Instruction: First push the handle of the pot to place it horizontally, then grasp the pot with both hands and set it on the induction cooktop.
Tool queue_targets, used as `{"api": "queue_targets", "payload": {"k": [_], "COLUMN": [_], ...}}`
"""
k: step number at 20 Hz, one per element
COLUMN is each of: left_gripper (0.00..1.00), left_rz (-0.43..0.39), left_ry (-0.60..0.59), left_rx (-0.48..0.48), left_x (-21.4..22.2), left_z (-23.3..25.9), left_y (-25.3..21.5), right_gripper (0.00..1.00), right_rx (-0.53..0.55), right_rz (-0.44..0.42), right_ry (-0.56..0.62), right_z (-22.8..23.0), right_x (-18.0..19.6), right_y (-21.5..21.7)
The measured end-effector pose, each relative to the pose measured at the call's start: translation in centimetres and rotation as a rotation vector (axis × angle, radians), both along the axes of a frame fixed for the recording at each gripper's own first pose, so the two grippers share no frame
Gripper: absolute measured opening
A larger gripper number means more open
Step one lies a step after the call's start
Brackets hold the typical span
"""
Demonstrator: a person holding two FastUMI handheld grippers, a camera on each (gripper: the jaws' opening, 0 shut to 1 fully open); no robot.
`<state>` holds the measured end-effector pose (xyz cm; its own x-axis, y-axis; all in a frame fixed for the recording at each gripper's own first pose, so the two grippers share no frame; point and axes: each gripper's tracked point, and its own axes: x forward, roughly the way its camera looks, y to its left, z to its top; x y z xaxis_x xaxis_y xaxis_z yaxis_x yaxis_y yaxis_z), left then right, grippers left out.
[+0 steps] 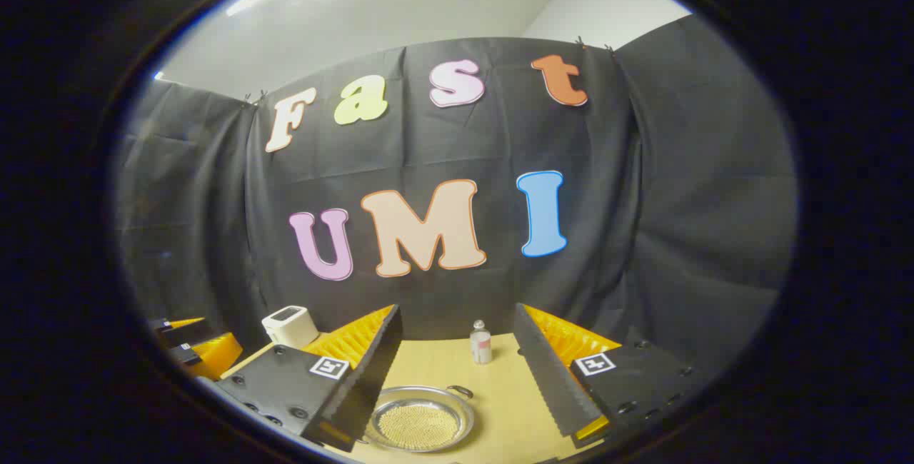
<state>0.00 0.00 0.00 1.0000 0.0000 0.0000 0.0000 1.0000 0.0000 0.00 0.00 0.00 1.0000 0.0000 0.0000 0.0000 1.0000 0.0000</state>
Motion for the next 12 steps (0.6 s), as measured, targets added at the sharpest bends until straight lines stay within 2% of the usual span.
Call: {"api": "queue_targets", "payload": {"k": [8,9,10,11,12], "left_gripper": [0.96,0.96,0.93,0.93,0.96], "left_rz": [0.016,0.014,0.012,0.010,0.006], "left_ry": [0.005,0.002,0.001,0.000,-0.001], "left_rx": [0.027,0.030,0.034,0.037,0.039], "left_x": [-0.1,0.0,0.0,0.0,0.0], "left_z": [-0.1,0.1,0.2,0.1,0.1], "left_y": [-0.9,-1.0,-1.2,-1.5,-1.7], "right_gripper": [0.93,0.98,0.93,0.93,0.98], "right_rx": [-0.031,-0.031,-0.032,-0.035,-0.039], "right_rz": [-0.017,-0.018,-0.019,-0.021,-0.024], "right_ry": [-0.026,-0.028,-0.027,-0.026,-0.027], "right_z": [1.2,1.2,1.2,1.2,1.2], "right_x": [0.0,-0.1,-0.3,-0.4,-0.5], "right_y": [-2.3,-2.5,-2.6,-2.8,-3.0]}}
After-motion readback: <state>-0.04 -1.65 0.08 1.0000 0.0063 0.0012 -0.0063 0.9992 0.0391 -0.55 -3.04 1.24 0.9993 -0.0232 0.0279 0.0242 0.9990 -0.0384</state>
